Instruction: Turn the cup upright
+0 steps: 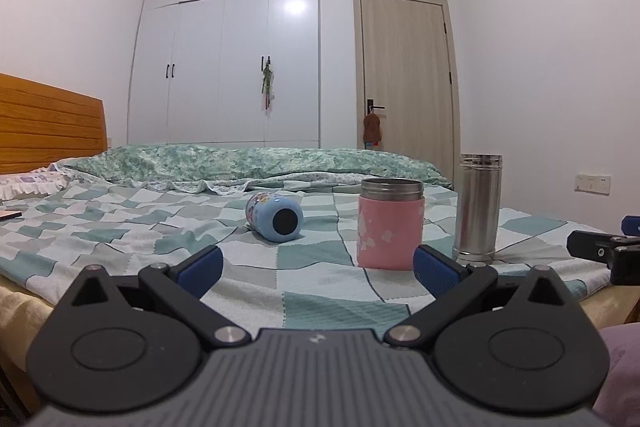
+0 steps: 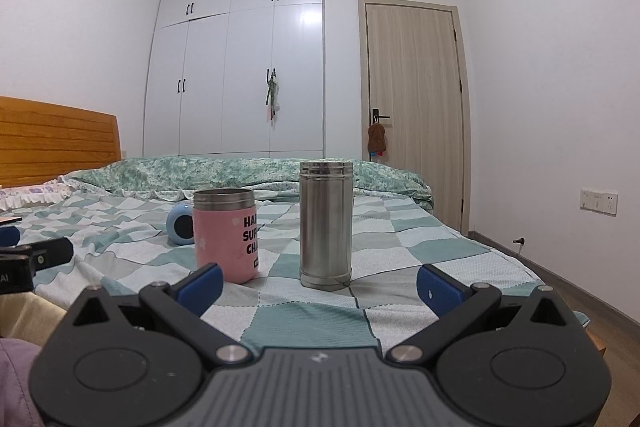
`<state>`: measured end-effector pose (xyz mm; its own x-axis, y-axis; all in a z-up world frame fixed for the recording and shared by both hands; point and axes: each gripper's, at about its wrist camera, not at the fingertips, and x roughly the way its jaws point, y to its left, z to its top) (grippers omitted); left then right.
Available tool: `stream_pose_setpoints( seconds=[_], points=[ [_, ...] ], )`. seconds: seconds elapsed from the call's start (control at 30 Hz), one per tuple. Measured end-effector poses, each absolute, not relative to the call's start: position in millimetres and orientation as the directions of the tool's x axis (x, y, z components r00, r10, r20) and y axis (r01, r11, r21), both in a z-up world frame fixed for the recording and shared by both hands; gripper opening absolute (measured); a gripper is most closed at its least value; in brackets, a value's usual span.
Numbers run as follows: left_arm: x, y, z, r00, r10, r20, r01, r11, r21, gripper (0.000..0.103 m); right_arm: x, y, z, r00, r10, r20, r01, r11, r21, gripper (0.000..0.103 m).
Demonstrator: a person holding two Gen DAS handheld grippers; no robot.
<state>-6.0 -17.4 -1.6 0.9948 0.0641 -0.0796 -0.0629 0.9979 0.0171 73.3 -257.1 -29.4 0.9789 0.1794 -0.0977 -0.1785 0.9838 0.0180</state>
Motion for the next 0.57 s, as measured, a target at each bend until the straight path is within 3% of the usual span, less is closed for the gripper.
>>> stream_pose_setpoints(
  seconds=[0.57],
  points=[
    [-9.2, -19.0, -0.9, 0.996, 0.068, -0.063, -0.067, 0.997, 0.023, 0.103, 71.3, -256.1, -29.8, 0.979, 0.18, -0.093, -0.18, 0.984, 0.012, 0.103]
  ],
)
